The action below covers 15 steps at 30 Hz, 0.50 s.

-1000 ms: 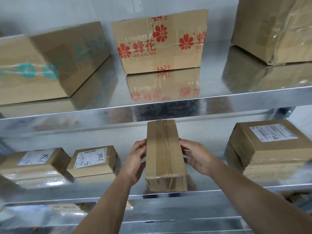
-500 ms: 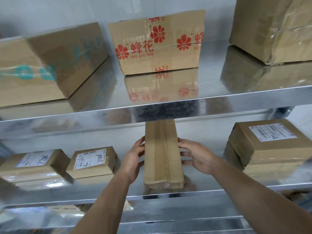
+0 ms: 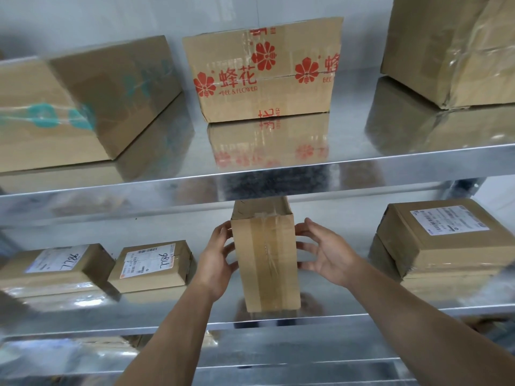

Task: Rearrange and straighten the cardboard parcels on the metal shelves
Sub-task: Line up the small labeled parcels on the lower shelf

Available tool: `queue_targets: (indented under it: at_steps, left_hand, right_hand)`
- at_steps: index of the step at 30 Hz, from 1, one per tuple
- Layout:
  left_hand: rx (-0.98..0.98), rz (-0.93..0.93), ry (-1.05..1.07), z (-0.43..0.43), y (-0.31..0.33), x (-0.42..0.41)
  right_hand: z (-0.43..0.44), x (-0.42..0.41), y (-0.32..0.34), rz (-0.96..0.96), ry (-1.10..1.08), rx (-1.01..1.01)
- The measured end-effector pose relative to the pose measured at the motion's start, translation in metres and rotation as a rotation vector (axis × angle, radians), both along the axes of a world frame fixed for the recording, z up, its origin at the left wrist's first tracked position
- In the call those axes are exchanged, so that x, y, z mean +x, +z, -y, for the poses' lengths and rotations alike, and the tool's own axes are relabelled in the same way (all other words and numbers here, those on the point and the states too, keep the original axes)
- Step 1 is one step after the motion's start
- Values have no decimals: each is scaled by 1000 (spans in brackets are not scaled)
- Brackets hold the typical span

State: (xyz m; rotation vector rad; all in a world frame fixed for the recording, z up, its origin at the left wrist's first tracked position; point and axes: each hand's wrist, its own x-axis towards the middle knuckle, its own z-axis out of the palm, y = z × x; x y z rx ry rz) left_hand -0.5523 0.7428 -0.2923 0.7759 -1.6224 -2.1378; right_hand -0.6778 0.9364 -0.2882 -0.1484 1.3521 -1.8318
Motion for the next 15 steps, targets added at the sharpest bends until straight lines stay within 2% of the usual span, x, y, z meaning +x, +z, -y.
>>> queue_targets:
  at_steps: [15]
  left_hand:
    - [-86, 28, -79, -1, -5, 6]
  right_hand:
    - [9, 10, 1, -33, -51, 34]
